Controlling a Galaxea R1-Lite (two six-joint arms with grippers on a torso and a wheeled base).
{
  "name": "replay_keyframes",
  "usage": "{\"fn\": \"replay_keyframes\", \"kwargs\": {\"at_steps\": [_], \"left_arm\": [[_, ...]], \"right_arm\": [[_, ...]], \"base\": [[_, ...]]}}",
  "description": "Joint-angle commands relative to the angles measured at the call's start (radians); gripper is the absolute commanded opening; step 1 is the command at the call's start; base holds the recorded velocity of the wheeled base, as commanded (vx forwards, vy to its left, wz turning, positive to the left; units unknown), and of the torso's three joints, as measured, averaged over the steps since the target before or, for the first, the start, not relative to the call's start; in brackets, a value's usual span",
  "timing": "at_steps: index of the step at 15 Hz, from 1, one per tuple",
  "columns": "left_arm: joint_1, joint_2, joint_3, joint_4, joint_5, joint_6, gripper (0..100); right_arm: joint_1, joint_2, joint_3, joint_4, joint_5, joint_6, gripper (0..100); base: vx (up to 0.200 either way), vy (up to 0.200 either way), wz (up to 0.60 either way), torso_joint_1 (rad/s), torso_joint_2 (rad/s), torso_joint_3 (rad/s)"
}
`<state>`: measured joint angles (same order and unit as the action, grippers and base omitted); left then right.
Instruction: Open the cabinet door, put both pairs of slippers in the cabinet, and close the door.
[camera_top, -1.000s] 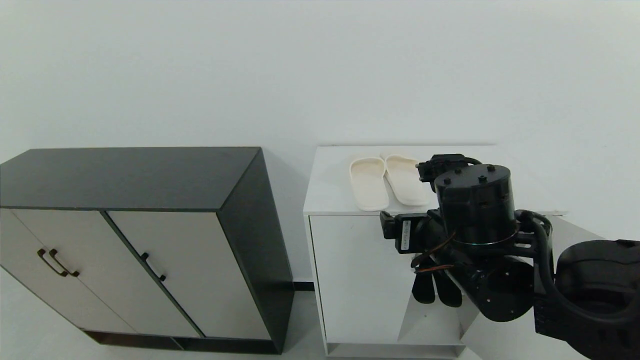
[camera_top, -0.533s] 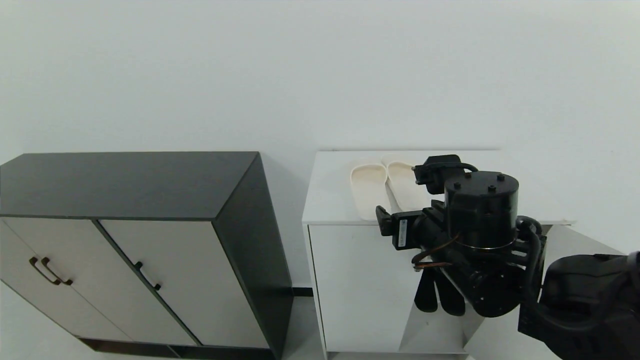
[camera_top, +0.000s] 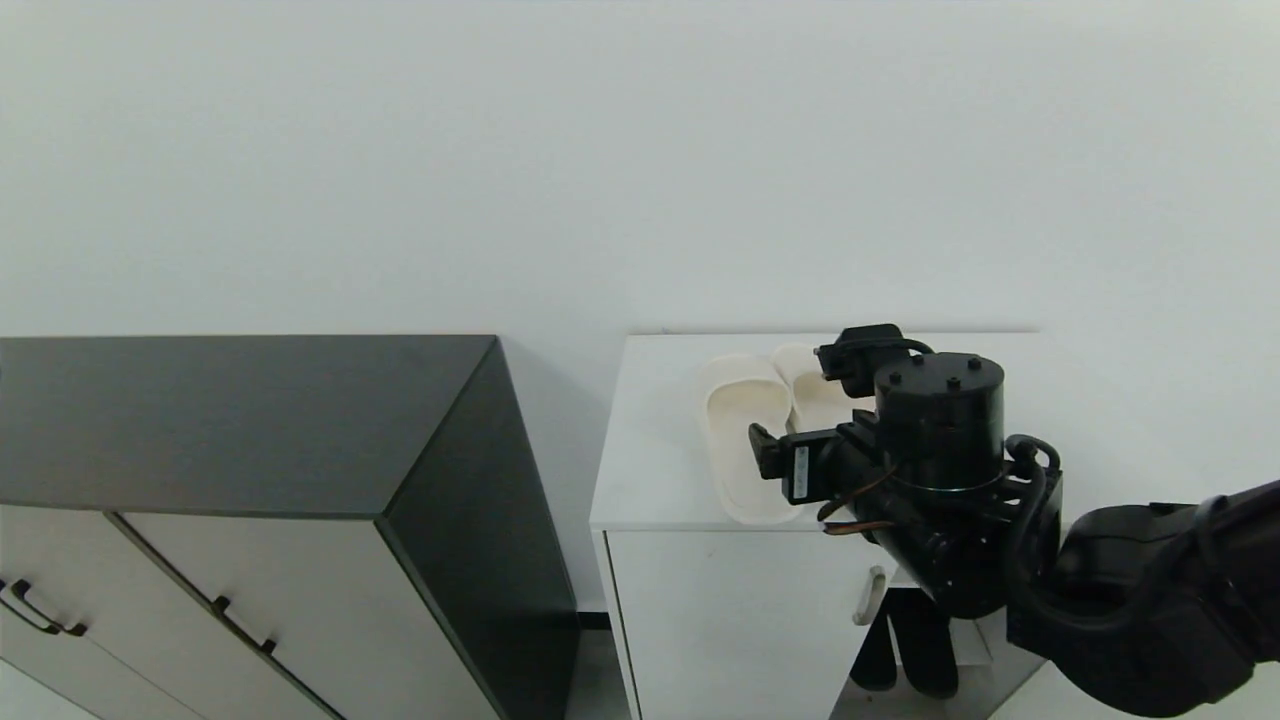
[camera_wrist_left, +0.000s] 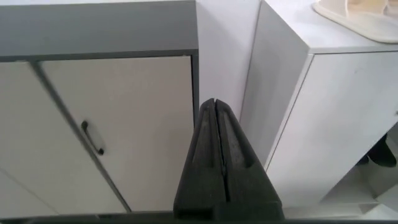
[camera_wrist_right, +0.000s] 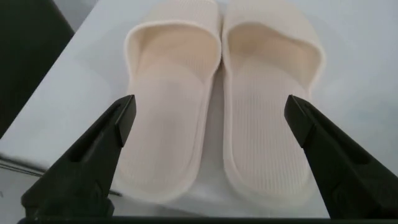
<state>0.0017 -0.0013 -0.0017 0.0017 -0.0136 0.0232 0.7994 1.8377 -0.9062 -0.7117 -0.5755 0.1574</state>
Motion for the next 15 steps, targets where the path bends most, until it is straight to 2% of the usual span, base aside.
{"fn": "replay_keyframes", "kwargs": {"at_steps": [1, 15], "left_arm": [[0.001, 0.001, 0.0, -0.002, 0.0, 0.0, 0], [0.001, 0.001, 0.0, 0.0, 0.001, -0.008, 0]], "right_arm": [[-0.012, 0.037, -0.02, 0.0, 0.006, -0.004, 100], [-0.106, 0.279, -0.3, 0.003, 0.065, -0.049, 100]], "base": [[0.0, 0.0, 0.0, 0.0, 0.0, 0.0], [0.0, 0.0, 0.0, 0.0, 0.0, 0.0]]}}
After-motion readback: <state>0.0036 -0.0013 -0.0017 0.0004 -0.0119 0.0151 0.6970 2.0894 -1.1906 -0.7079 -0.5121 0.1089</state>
